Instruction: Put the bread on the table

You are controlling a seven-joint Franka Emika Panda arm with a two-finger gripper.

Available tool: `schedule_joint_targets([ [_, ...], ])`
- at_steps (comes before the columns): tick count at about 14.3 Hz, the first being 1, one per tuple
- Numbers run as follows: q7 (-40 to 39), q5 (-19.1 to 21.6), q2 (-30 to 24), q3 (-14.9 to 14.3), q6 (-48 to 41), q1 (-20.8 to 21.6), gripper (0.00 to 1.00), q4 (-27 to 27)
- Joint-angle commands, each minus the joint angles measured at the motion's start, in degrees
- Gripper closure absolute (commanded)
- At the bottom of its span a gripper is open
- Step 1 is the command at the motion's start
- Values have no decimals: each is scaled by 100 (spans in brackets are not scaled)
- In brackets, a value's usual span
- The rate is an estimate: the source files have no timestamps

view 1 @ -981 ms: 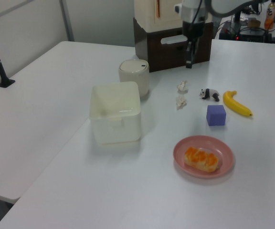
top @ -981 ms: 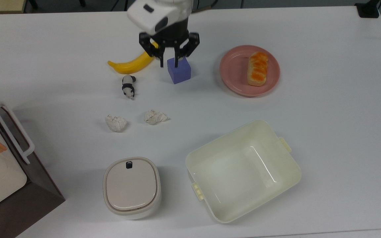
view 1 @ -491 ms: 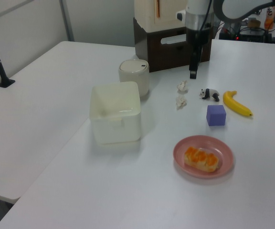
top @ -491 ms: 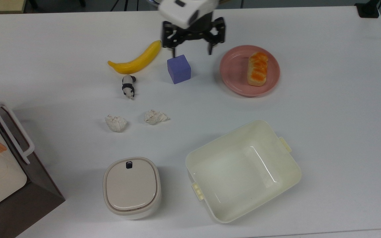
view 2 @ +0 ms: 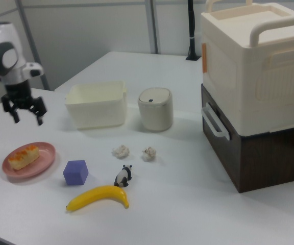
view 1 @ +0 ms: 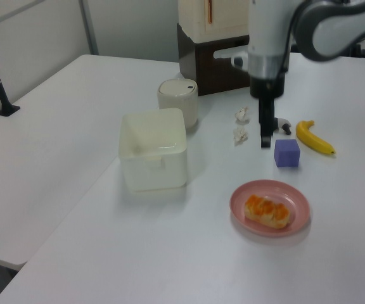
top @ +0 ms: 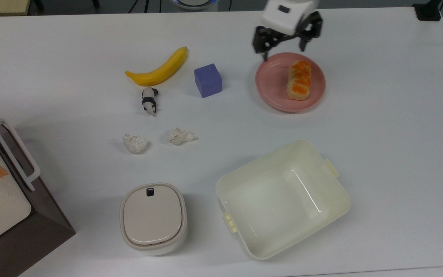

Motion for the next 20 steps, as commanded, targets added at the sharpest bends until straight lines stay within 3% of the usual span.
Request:
schedule_joint_targets([
  [1, 889, 131, 235, -89, 526, 556, 0, -376],
  [6, 1559, 254, 763, -28, 939, 636, 0, -384],
  [13, 1621, 236, 1185, 87, 1177, 619, 0, -411],
  [18, 1568, 157, 1317, 87, 1168, 557, 28, -411],
  [19, 1559, 105, 1352, 87, 1159, 557, 45, -402],
  [20, 1559, 78, 1344, 87, 1142, 566, 54, -402],
])
